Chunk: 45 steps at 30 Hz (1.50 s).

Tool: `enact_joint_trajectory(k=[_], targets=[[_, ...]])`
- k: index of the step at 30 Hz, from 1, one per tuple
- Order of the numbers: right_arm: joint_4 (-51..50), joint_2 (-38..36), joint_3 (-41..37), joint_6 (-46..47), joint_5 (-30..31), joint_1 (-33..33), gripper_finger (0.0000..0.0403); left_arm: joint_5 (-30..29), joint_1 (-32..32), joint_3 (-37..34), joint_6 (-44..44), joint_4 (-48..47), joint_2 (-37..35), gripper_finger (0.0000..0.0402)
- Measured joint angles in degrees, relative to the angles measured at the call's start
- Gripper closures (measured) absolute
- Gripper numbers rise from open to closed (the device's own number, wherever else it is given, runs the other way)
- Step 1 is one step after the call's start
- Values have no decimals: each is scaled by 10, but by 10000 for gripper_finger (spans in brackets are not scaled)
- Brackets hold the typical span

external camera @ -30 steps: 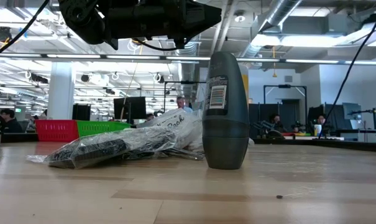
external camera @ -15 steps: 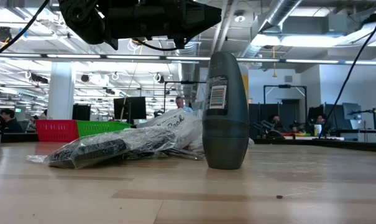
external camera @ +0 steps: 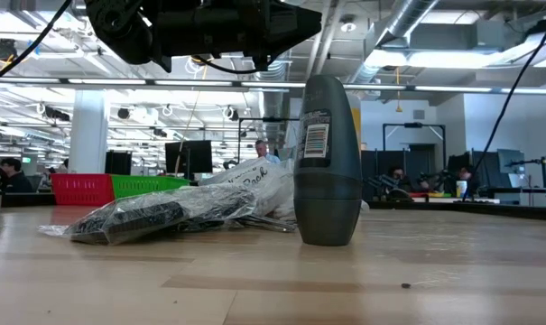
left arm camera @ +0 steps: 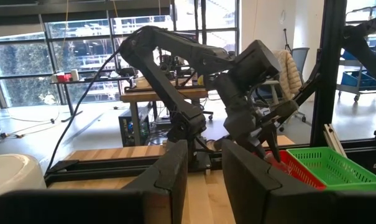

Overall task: Pick & Place Travel size toiletries
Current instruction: Put the silver nail cutter into the bottom red bin, then put the white cotton pack into the bottom green bin

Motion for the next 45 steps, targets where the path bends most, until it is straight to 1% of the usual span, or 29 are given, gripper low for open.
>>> enact_joint_trajectory(k=[3, 6, 13, 16, 19, 21, 26, 31, 35, 40, 45], targets=[[1, 0, 0, 20, 2, 14, 326, 0, 0, 0, 0, 0, 0, 309], [0, 0, 0, 27, 9, 22, 307, 0, 0, 0, -1, 0, 0, 309], [1, 0, 0, 25, 9, 21, 226, 0, 0, 0, -4, -2, 0, 309], [16, 0, 0, 23, 9, 21, 192, 0, 0, 0, -8, -10, 0, 309], [33, 0, 0, 23, 9, 21, 166, 0, 0, 0, -33, -29, 0, 309], [40, 0, 0, 22, 9, 21, 156, 0, 0, 0, -47, -43, 0, 309], [54, 0, 0, 18, 9, 21, 153, 0, 0, 0, -57, -87, 0, 309], [97, 0, 0, -27, 9, 7, 153, 0, 0, 0, -77, -127, 0, 309], [103, 0, 0, -66, 11, -27, 154, -14, 6, 0, -78, -171, 0, 309], [102, 0, 0, -102, 11, -79, 154, -22, 34, 0, -94, -242, 0, 309], [102, 0, 0, -164, 6, -120, 154, 12, 61, 0, -108, -270, 0, 309]])
